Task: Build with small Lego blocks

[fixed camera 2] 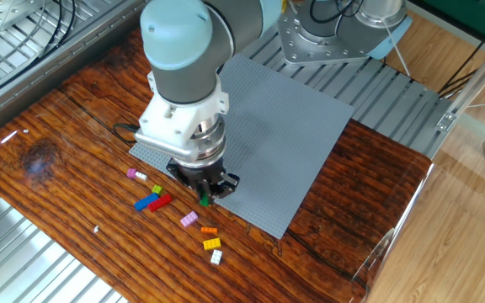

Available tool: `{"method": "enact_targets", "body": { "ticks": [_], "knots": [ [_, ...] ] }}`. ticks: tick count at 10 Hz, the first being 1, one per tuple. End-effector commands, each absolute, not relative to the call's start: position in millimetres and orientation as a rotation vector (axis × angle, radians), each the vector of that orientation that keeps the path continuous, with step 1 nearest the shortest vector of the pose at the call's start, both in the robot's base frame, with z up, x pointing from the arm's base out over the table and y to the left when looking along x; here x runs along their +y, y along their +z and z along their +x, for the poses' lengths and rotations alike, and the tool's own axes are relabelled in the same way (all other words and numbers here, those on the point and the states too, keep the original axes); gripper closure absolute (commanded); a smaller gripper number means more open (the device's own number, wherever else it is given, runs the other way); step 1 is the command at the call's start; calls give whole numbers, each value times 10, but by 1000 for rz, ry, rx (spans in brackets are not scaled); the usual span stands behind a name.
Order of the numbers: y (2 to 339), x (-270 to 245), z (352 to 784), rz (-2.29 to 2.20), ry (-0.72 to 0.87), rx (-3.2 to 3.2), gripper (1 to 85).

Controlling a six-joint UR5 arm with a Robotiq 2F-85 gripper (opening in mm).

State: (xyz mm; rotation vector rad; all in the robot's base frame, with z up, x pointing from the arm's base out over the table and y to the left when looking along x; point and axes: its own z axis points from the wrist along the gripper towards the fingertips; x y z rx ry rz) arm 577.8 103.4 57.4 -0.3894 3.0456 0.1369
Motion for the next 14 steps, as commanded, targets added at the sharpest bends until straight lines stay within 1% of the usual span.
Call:
{"method": "enact_targets", "body": {
  "ticks": [1, 3, 4, 5, 7, 8, 9, 11, 12, 14],
  "knots": [
    [595, 990, 5804, -361, 130, 3043, 840],
    [582, 943, 5718, -360, 112, 3049, 840],
    [471, 902, 5414, -386, 104, 3046, 840],
    [324, 879, 5249, -394, 87, 3006, 840],
    [258, 718, 5155, -395, 11, 2958, 840],
    [299, 691, 5151, -362, 14, 2954, 840],
    [411, 699, 5242, -343, 45, 2952, 840],
    [618, 692, 5455, -286, 35, 3006, 840],
    [629, 681, 5525, -282, 34, 3028, 840],
    [448, 725, 5534, -251, 38, 3051, 840]
  ]
}}
